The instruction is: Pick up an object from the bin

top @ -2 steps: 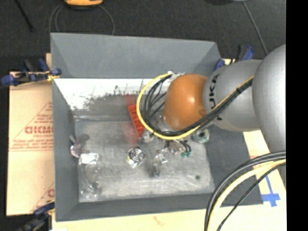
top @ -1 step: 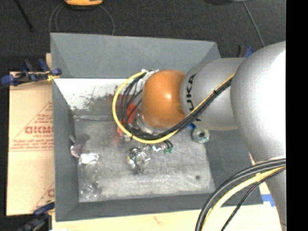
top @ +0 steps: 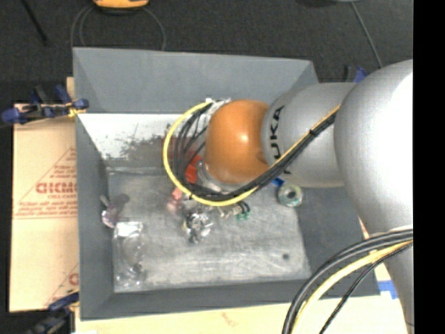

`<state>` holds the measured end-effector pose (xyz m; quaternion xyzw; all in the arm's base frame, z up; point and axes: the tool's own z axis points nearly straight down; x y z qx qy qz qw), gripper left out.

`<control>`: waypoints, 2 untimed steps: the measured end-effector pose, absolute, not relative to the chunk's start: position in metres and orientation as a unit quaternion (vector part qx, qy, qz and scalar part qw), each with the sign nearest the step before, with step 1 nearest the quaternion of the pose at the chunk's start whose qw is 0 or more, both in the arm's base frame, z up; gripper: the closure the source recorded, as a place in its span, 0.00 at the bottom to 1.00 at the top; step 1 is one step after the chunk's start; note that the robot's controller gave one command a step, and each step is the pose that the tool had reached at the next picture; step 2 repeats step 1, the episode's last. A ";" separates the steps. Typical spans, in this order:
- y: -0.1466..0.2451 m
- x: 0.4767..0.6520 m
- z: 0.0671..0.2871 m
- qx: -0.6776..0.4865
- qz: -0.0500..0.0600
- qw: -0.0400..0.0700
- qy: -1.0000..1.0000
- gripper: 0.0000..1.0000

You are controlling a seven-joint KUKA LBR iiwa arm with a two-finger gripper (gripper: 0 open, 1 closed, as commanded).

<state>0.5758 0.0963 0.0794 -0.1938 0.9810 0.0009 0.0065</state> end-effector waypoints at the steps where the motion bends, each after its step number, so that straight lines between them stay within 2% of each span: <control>1: 0.054 0.569 0.265 -0.271 -0.002 0.006 0.963 1.00; 2: 0.054 0.569 0.265 -0.271 -0.002 0.006 0.963 1.00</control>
Offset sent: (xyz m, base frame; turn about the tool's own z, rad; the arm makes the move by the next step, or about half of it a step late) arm -0.0086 -0.0407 0.1806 -0.1623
